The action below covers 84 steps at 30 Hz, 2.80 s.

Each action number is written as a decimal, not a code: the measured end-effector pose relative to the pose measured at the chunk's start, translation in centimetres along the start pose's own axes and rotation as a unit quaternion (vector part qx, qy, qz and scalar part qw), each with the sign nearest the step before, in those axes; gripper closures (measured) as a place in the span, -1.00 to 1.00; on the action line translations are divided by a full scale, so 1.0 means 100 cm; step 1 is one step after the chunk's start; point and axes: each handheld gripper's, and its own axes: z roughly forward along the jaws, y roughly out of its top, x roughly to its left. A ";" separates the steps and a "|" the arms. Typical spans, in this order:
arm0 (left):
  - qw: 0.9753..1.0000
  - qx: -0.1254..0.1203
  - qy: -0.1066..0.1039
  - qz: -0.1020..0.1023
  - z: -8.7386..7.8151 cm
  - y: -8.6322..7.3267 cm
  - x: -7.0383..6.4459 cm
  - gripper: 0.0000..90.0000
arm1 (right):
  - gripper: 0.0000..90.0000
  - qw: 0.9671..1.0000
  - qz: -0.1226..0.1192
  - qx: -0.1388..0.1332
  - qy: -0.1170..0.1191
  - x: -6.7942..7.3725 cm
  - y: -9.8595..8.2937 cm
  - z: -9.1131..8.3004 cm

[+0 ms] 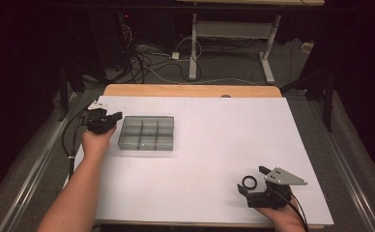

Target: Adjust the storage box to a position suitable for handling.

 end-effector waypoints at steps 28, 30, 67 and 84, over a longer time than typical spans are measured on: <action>0.999 0.028 0.016 0.000 0.031 0.006 0.004 0.95 | -1.00 1.000 0.008 -0.011 -0.007 -0.001 0.001 -0.003; 0.999 0.032 0.018 0.003 0.032 0.005 0.004 0.95 | -1.00 1.000 0.008 -0.010 -0.008 -0.001 0.001 -0.003; 0.997 0.014 -0.058 0.050 0.023 -0.023 -0.062 0.95 | -0.99 1.000 0.004 -0.011 -0.011 0.004 -0.001 0.003; 0.994 0.010 -0.092 0.062 0.017 -0.038 -0.107 0.95 | -0.98 1.000 0.005 -0.010 -0.011 0.005 -0.001 0.004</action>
